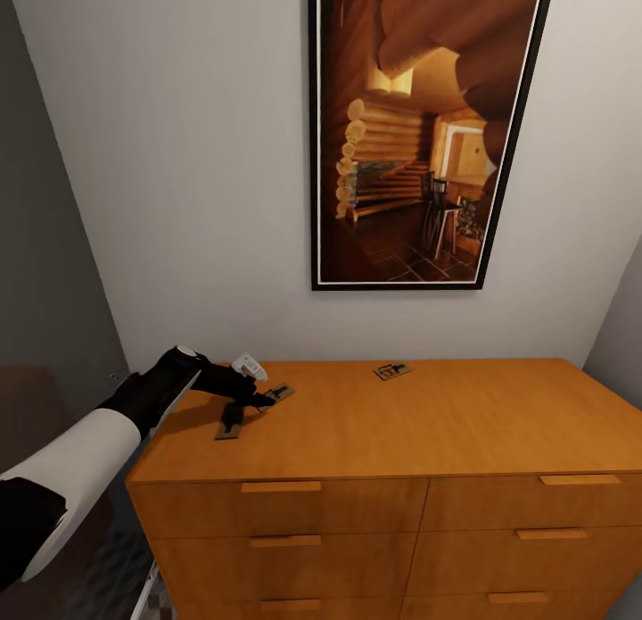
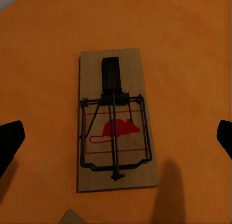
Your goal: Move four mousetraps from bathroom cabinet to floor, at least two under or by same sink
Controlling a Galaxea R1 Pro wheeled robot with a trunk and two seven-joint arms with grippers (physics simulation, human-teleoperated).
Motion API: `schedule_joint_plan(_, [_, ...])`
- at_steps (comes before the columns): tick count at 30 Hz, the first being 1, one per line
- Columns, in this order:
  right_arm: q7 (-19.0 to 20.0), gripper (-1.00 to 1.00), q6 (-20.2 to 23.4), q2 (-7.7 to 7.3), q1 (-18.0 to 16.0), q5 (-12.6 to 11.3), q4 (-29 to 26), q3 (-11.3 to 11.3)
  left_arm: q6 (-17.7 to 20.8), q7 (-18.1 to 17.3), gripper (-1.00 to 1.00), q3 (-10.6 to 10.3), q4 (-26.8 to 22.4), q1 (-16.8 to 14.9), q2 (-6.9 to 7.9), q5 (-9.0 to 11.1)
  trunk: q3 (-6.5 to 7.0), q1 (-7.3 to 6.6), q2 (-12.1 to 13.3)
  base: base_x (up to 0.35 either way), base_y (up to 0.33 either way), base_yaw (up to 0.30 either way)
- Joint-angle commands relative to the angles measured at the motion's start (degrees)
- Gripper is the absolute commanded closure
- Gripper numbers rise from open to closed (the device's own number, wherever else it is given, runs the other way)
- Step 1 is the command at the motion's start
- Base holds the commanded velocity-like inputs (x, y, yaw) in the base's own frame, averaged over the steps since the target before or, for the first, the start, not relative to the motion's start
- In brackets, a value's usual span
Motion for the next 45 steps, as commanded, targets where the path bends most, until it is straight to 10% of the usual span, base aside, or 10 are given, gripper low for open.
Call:
schedule_joint_plan(1, [0.11,1.0,-0.2,-0.02,-0.04,0.15,0.05,0.04,0.36,-0.13,-1.0,-0.13,-0.07,-0.05,-0.02,-0.05,-0.07,0.0,-0.04,0.0,0.0,0.0])
schedule_joint_plan(45, [0.03,1.0,-0.21,-0.02,-0.04,0.15,0.07,-0.02,0.28,-0.04,-1.0,-0.22,2.6,-0.07,-0.28,-0.07,-0.07,0.0,-0.04,0.0,0.0,0.0])
